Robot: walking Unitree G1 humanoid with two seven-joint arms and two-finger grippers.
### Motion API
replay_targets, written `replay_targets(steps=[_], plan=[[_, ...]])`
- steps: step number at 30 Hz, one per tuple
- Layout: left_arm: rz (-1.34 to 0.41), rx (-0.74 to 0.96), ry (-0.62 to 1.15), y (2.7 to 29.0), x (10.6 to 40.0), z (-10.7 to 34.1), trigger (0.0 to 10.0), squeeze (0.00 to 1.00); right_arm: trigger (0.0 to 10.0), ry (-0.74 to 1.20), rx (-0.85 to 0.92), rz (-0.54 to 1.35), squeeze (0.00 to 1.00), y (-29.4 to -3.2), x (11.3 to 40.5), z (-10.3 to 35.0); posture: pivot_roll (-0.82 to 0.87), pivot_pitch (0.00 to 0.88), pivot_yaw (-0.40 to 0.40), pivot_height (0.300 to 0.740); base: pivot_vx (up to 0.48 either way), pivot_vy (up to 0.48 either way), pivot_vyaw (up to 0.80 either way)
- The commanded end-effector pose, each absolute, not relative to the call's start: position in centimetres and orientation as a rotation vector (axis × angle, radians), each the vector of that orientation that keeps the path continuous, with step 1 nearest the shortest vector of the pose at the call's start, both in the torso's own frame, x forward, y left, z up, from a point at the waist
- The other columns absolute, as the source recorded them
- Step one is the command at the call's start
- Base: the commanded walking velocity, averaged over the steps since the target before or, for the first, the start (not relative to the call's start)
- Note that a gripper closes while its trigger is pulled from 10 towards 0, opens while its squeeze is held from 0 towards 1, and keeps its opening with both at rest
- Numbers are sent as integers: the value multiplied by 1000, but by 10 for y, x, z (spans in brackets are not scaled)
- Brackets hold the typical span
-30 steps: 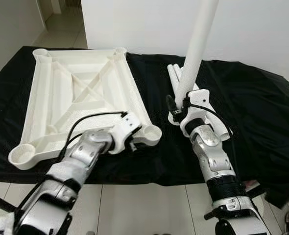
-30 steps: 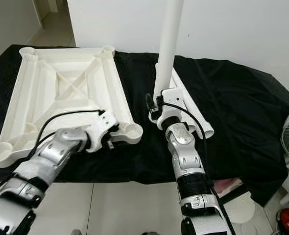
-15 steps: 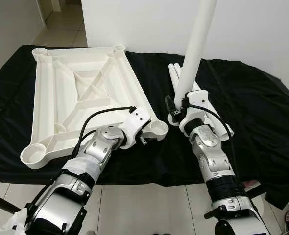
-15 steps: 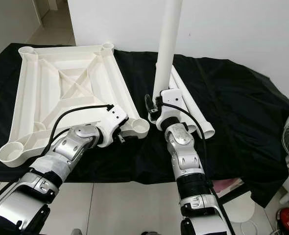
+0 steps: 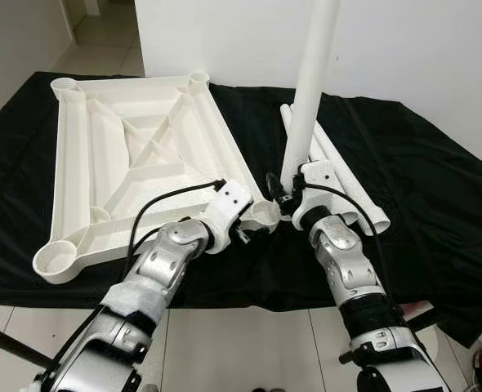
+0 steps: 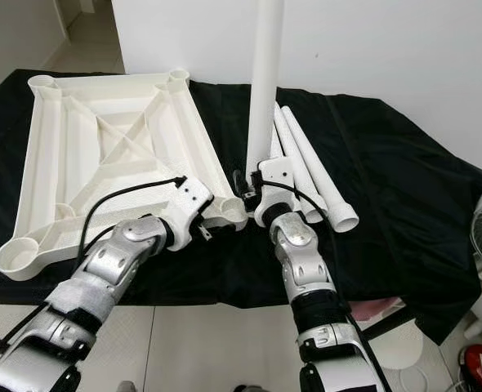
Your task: Building children table
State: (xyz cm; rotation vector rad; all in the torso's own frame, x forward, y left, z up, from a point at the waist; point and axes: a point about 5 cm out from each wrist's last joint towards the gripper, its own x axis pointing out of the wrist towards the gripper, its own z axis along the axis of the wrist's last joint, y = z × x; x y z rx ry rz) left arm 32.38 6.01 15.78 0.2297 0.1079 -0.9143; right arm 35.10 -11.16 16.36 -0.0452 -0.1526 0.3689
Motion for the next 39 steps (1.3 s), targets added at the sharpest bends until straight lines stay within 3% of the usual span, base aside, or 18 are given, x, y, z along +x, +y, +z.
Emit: replay_targets(steps=[1, 19, 39], plan=[[-1009, 183, 91, 62, 316, 164, 10000, 0, 10000, -191, -55, 394, 0, -108, 353, 170, 89, 63, -81, 740, 0, 0, 0], [-829, 4, 16, 97, 302, 186, 10000, 0, 10000, -219, 34, 498, 0, -88, 356, 164, 149, 36, -121, 740, 0, 0, 0], [-748, -67, 0, 109, 294, 194, 10000, 0, 10000, -102, 115, 454, 0, -111, 339, 108, 136, 57, -109, 740, 0, 0, 0]])
